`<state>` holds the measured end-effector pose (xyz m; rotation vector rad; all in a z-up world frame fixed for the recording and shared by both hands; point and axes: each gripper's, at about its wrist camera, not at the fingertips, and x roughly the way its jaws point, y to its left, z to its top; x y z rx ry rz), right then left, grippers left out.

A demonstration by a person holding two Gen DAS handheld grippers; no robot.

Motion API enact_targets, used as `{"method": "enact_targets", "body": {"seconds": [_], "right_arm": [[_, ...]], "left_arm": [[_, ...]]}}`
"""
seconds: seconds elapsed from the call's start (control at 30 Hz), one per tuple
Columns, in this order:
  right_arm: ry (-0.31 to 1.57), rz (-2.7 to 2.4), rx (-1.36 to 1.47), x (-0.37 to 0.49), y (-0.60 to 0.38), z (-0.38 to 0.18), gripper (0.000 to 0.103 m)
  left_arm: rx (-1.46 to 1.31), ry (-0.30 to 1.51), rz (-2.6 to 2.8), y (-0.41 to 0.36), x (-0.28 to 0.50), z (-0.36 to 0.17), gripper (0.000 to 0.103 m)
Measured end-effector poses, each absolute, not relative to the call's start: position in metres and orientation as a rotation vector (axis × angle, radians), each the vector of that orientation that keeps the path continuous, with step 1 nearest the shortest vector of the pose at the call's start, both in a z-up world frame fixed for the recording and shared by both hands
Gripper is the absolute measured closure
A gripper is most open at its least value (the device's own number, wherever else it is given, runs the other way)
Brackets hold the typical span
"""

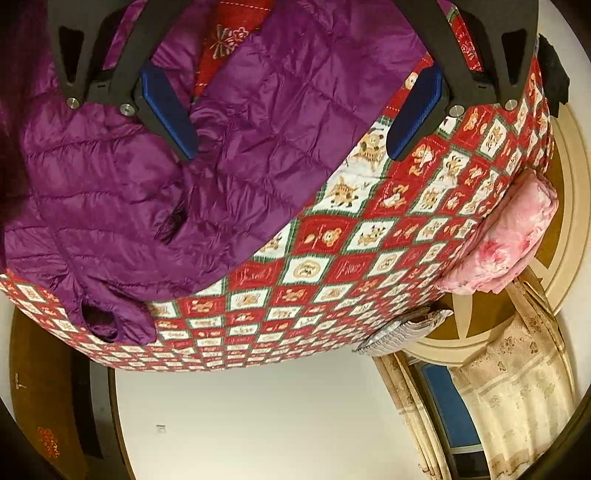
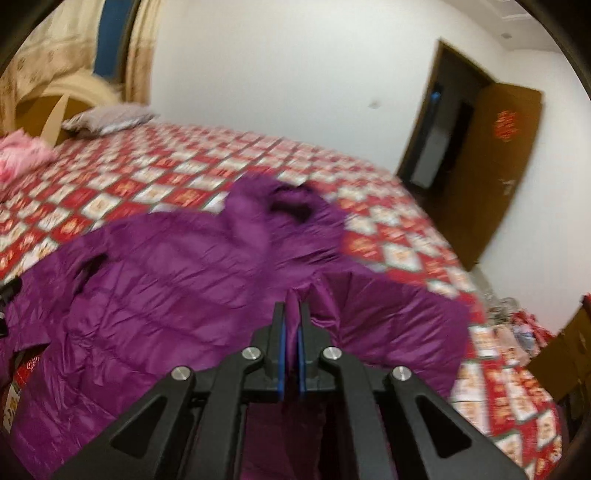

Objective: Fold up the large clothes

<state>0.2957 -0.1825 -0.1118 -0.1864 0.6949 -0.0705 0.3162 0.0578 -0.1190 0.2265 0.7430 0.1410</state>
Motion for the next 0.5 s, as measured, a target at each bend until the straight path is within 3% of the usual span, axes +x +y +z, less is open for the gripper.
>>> {"method": "enact_targets", "body": {"seconds": [0.03, 0.07, 0.13, 0.23, 0.37, 0.5], "right_arm": [[0.694, -0.036, -0.174, 0.296, -0.179, -0.116, 0.089], [0.696, -0.008, -0.167, 0.294, -0.176, -0.12, 0.066], [0.678, 0.031, -0.151, 0.28, -0.173, -0.118, 0.039], [0.651, 0.043, -0.16, 0.252, -0.182, -0.105, 0.038], [0.609, 0.004, -0.094, 0.217, -0.224, -0.092, 0.025], [0.629, -0.072, -0.037, 0.195, -0.269, -0.098, 0.023]], "left_arm": [[0.227, 0.748, 0.144, 0.058, 0.317, -0.12, 0.001], [0.225, 0.749, 0.145, 0.057, 0.317, -0.119, 0.001], [0.214, 0.744, 0.144, 0.053, 0.317, -0.115, 0.001], [0.181, 0.732, 0.121, 0.038, 0.317, -0.105, 0.001], [0.142, 0.753, -0.003, -0.008, 0.322, -0.096, 0.001], [0.149, 0.787, -0.109, -0.071, 0.335, -0.104, 0.001]]}}
